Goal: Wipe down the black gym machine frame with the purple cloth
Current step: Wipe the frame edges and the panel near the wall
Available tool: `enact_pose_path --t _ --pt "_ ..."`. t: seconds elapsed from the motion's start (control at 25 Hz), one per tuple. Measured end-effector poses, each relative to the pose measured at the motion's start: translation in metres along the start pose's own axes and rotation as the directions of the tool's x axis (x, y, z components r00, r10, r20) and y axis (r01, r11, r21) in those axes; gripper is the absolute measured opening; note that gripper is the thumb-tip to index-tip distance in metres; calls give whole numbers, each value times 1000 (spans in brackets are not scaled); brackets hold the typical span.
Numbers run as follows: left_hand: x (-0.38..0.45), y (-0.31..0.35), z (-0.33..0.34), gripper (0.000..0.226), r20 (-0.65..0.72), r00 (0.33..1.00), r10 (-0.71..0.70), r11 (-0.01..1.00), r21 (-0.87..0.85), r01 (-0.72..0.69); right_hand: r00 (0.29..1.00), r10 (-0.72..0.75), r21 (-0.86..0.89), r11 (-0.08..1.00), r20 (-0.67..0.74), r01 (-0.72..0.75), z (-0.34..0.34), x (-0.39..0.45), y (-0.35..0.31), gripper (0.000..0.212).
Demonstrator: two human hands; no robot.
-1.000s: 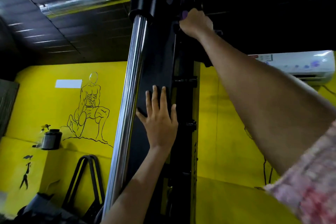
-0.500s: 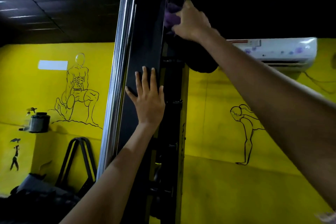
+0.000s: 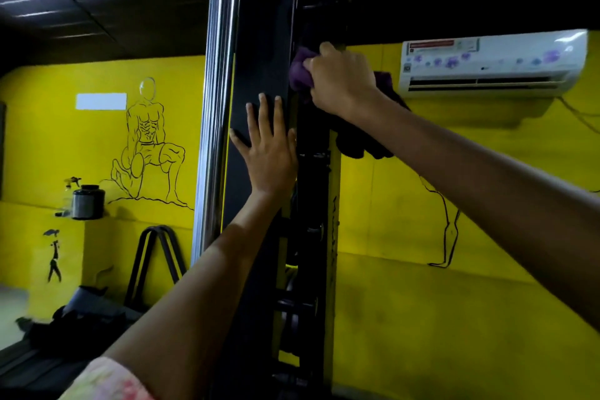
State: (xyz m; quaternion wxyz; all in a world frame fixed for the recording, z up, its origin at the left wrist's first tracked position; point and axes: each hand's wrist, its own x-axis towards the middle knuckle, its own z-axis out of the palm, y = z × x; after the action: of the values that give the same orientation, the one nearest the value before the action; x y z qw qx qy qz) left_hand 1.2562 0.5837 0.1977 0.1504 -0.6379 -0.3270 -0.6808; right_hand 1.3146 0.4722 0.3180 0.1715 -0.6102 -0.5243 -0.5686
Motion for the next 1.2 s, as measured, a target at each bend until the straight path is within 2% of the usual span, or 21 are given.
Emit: enact_pose_path --t 0.08,0.2,0.28,0.4,0.52,0.6,0.68,0.8,0.88,1.0,1.08,1.2 --pt "-1 -1 1 61 -2 1000 -8 1000 -28 8 997 -69 -157 986 -35 63 -5 -1 -5 31" --pt "0 -3 0 63 -7 1000 -13 998 -56 13 991 -134 -227 965 -13 128 12 -19 -9 48" --pt "1 -3 -2 64 -11 1000 -20 997 -77 19 987 -156 -184 971 -21 150 14 -28 -6 55" --pt "-2 -4 -4 56 -30 999 -36 988 -152 31 961 -265 -66 960 82 270 -6 -43 13 43" --pt "-3 -6 -6 49 -54 995 -84 967 -243 69 946 -262 133 962 192 240 -10 -68 13 39" --pt "-5 -6 -8 48 -70 992 -102 953 -294 77 918 -319 73 948 235 310 7 -89 -11 47" --pt "-7 -7 -7 47 -83 992 -100 945 -320 68 916 -334 -17 938 220 346 24 -103 -24 57" --pt "-11 -10 -6 49 -58 996 -75 957 -285 56 902 -401 -124 898 162 422 24 -122 -9 50" --pt "-14 -10 -6 51 -38 998 -53 967 -252 42 923 -356 -71 927 148 368 18 -136 0 44" --pt "-18 -11 -5 54 -61 998 -28 968 -250 12 926 -296 184 949 234 256 26 -166 -29 46" --pt "-19 -11 -4 56 -65 998 -23 972 -234 7 895 -307 174 949 324 263 50 -189 -57 55" --pt "-20 -14 -4 64 -51 999 18 988 -151 -26 918 -294 155 953 266 260 71 -200 -52 70"
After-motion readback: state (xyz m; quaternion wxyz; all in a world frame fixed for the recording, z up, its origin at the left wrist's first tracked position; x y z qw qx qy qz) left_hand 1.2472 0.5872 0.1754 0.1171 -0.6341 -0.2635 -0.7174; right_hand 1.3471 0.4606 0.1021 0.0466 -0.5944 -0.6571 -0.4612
